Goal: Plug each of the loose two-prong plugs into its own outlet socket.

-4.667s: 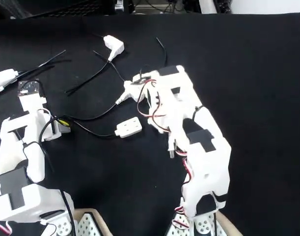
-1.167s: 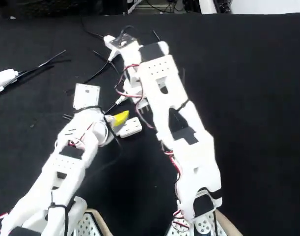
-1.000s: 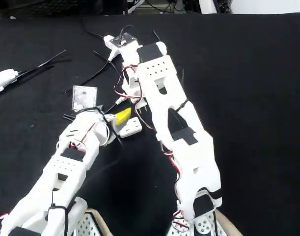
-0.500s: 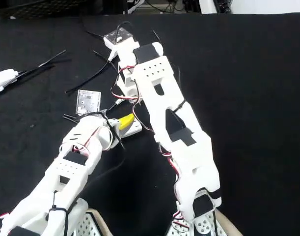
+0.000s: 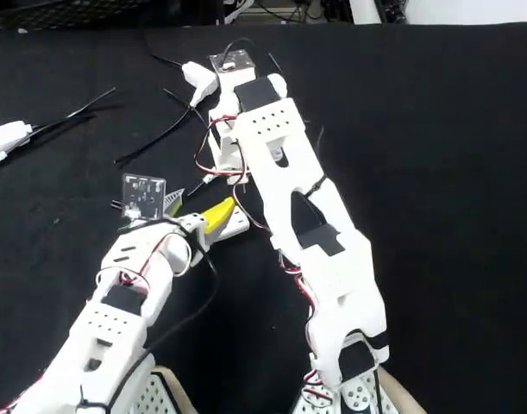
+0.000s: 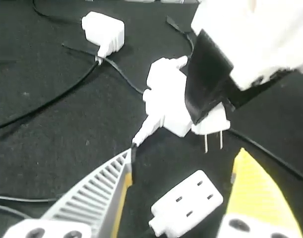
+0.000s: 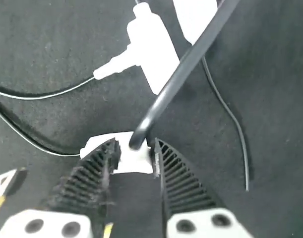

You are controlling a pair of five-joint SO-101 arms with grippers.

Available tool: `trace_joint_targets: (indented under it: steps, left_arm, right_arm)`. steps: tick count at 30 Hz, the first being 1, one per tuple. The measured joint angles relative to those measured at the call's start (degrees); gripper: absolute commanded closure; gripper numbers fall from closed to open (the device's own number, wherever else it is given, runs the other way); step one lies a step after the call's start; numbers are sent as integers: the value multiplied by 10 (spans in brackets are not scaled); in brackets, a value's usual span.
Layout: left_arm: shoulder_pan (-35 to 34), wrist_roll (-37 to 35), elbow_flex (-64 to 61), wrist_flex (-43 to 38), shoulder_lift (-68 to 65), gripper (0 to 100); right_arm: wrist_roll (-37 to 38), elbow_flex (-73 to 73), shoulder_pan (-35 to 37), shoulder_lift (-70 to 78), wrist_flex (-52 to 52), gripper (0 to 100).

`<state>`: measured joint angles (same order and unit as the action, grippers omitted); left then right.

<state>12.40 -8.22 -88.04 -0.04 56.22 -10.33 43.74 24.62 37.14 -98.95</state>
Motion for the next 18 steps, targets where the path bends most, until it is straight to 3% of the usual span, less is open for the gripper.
trace_joint_targets:
  steps: [13, 18]
  left_arm:
    - [0, 0, -4, -1, 4, 682]
    - [0, 0, -4, -55, -25, 682]
  right_arm:
    - [-10, -3, 11, -84, -10, 986]
    - [-29, -71, 15, -126, -10, 986]
